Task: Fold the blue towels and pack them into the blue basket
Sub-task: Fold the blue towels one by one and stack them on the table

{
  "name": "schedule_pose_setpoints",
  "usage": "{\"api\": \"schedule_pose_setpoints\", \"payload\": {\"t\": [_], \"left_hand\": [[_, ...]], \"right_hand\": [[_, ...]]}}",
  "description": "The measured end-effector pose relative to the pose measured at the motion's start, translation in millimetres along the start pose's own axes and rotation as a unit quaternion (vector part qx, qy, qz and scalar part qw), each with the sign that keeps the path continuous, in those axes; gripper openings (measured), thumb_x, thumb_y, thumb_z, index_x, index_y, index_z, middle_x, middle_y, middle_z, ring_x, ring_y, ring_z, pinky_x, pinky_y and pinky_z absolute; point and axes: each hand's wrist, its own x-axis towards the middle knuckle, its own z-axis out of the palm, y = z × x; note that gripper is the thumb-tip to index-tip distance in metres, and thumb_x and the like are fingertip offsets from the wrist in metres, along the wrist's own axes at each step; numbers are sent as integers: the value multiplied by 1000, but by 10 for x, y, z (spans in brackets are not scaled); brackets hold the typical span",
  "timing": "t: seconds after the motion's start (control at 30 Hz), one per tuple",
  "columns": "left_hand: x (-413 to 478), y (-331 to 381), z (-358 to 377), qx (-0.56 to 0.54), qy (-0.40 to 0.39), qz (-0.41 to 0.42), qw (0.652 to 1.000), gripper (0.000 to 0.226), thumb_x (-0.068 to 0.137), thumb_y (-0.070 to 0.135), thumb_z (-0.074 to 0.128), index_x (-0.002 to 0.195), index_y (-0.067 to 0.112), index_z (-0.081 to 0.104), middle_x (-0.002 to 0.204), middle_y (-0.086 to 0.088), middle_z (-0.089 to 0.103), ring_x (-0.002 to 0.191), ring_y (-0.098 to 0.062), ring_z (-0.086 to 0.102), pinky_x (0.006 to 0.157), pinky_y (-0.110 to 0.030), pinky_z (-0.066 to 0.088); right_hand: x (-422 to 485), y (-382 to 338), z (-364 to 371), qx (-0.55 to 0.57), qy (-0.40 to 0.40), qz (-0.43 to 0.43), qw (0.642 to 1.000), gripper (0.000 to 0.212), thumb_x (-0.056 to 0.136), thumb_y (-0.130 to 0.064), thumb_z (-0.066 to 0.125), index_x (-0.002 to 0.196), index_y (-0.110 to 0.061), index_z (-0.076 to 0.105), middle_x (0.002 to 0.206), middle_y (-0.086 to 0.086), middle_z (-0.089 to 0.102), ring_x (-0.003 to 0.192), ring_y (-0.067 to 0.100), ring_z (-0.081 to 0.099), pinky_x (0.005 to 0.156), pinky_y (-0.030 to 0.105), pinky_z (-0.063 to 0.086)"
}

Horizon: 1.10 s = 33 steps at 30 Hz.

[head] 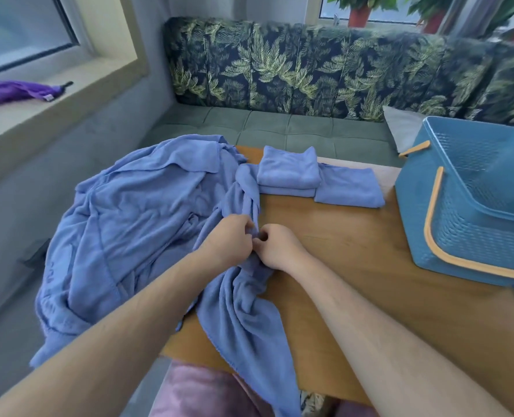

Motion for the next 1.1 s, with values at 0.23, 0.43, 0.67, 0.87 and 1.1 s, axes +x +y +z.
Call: {"api": "schedule_pose_setpoints", "payload": {"t": [0.23,0.43,0.67,0.87,1.1], "left_hand": [[-412,146,166,37,53,33,997,30,97,21,55,122,7,62,121,-10,57,113,-27,55,96,-31,43],[-531,316,275,-53,-62,-107,991,45,95,48,59,71,11,51,70,-2,54,65,-15,52,55,-24,37],[-445,421,470,-323,-59,-81,941,47,85,46,72,103,4,65,99,-5,71,92,-21,67,82,-38,56],[-395,510,382,-410,-14,-41,911,43,74,55,74,88,17,59,86,-1,53,78,-20,51,69,-39,40],[-334,455,194,-516,23,-82,852,18,88,22,73,90,11,59,85,-8,62,76,-22,57,65,-33,44]], "right_hand": [[-559,414,-122,82,87,40,992,15,98,-25,48,86,-17,48,80,-2,55,68,16,48,56,30,35],[-794,634,-325,270,105,111,951,16,102,-26,45,113,-15,49,107,3,61,88,15,55,72,32,46],[-970,850,-569,544,68,90,831,28,91,3,63,118,-6,62,117,16,72,110,30,68,96,45,52],[-992,914,-652,619,133,138,762,15,94,-4,65,108,-4,67,106,9,74,94,19,71,86,36,58],[-994,975,-833,492,242,152,823,12,90,-15,71,98,-18,62,116,11,70,100,25,68,89,47,57]]}}
